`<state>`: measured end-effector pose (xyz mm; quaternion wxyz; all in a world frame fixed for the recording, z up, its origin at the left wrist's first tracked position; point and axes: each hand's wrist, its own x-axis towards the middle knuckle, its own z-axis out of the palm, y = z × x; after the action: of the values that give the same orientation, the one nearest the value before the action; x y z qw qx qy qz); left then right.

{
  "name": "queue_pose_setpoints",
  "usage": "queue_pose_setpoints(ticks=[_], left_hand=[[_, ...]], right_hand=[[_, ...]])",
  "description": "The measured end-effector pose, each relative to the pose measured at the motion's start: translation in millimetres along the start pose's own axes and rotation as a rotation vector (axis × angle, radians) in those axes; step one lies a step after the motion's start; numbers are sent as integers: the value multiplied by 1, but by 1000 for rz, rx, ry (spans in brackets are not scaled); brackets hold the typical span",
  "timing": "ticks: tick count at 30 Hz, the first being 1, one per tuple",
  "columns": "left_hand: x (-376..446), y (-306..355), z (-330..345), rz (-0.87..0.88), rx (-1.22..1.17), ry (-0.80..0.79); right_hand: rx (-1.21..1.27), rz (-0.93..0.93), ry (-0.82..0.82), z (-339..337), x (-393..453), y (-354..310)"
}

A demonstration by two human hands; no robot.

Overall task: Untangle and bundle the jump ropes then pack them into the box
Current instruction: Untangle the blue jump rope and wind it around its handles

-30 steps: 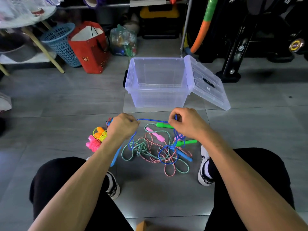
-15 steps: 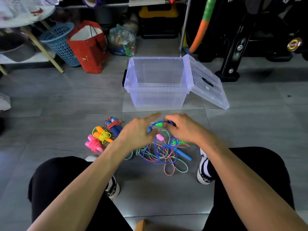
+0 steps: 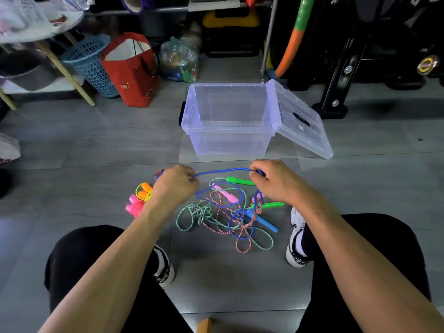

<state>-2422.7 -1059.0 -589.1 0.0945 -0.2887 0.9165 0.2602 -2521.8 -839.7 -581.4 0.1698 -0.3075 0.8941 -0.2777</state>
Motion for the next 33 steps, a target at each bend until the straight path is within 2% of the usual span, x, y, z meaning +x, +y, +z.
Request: queue_pose_setpoints(ticks=[1,2,6,8,10,12,14,16,17,19,22,24,27,29,33], left_hand=[[-5,4,3,40,139,-42],[-9,9,6,110,172,-49],[-19,26,18,413,-81,-40],[-18,29,20,450,-109,-6],[-16,29,17,403,-128,81],[-15,27,7,343,-138,238],[-7,18,-7,224,-212,399],[2,2,-21,71,-287,463],[7,-6,-23,22,-265,424],[7,-15,-18,-1,-114,223],[-7,-4,1,111,75,-16],[-16,11,9,284,86,-34],[-25,27,19,513,-32,-31],[-25,29,23,543,-112,-23],[-21,31,23,482,-161,-56]], right_hand=[[16,-17,5,1,-1,-1],[28,-39,6,2,-1,-3],[54,-129,-28,10,-2,-11],[79,-148,-25,13,-3,-15],[81,-152,-17,13,-3,-15],[32,-111,-23,10,-3,-10],[-47,-31,-57,3,-4,-3],[-52,29,-81,-3,-5,4],[-32,41,-78,-5,-6,5],[-3,15,-61,-6,-9,5],[53,-37,-67,-6,-14,0],[80,-85,-69,-2,-14,-3],[82,-199,-55,7,-11,-5],[76,-231,-67,11,-9,-4],[95,-235,-82,10,-10,-4]])
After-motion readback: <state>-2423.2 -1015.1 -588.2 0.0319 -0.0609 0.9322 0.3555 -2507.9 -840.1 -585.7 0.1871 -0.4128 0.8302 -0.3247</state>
